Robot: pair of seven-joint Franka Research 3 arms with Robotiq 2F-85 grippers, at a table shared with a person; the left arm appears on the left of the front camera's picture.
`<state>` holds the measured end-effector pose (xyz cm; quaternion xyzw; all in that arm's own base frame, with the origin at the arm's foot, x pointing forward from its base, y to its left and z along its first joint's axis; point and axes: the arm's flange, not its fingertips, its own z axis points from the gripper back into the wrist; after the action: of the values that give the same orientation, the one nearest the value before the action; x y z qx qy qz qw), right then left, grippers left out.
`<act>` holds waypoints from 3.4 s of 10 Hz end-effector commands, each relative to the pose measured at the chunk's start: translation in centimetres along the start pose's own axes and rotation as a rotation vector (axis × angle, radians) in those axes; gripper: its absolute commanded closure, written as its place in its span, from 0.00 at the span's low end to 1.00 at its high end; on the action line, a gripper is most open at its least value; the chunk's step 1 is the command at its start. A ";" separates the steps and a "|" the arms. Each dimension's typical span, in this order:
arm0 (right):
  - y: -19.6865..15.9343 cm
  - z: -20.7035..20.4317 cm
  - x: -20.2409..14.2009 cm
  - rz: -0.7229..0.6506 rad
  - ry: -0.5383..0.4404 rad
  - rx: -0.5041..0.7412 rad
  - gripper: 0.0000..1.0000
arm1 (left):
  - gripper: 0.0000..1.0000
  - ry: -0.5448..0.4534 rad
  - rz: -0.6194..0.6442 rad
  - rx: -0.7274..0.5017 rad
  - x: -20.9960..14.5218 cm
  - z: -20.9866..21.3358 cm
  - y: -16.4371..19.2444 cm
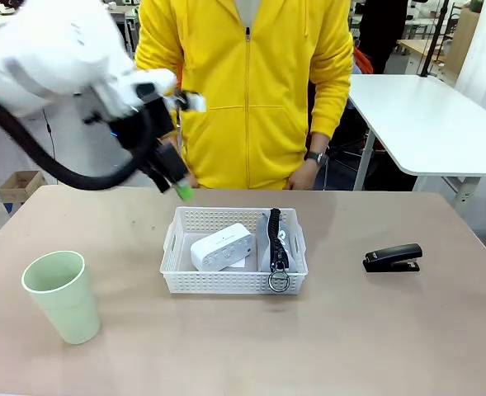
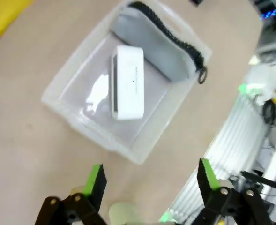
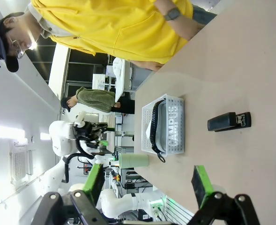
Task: Efficiently arrange items inside the basket to fit them all.
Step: Pick up the Digital clock and place it inside the Organizing basket, then pick up the Stapler and place it inside the Organizing basket.
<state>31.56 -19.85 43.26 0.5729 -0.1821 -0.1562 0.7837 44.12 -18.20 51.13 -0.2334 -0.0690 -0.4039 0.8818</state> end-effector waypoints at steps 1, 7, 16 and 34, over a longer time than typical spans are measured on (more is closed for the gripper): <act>0.0 0.0 -0.1 0.017 -0.004 0.014 0.00 | 0.00 -0.145 0.120 -0.099 -6.3 5.3 4.4; 0.0 0.0 -0.1 0.017 -0.004 0.014 0.00 | 0.00 -0.615 0.448 -0.507 -29.5 13.4 19.7; 0.0 0.0 -0.1 0.017 -0.004 0.014 0.00 | 0.00 -0.679 0.466 -0.586 -35.6 11.1 20.8; 6.1 -23.9 -5.3 0.557 0.347 -0.909 0.00 | 0.00 -0.679 0.466 -0.586 -35.6 11.1 20.8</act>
<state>37.46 3.22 43.71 0.2074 -0.1352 0.0840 0.9652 36.99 22.93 42.31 -0.6012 -0.1813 -0.0999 0.7719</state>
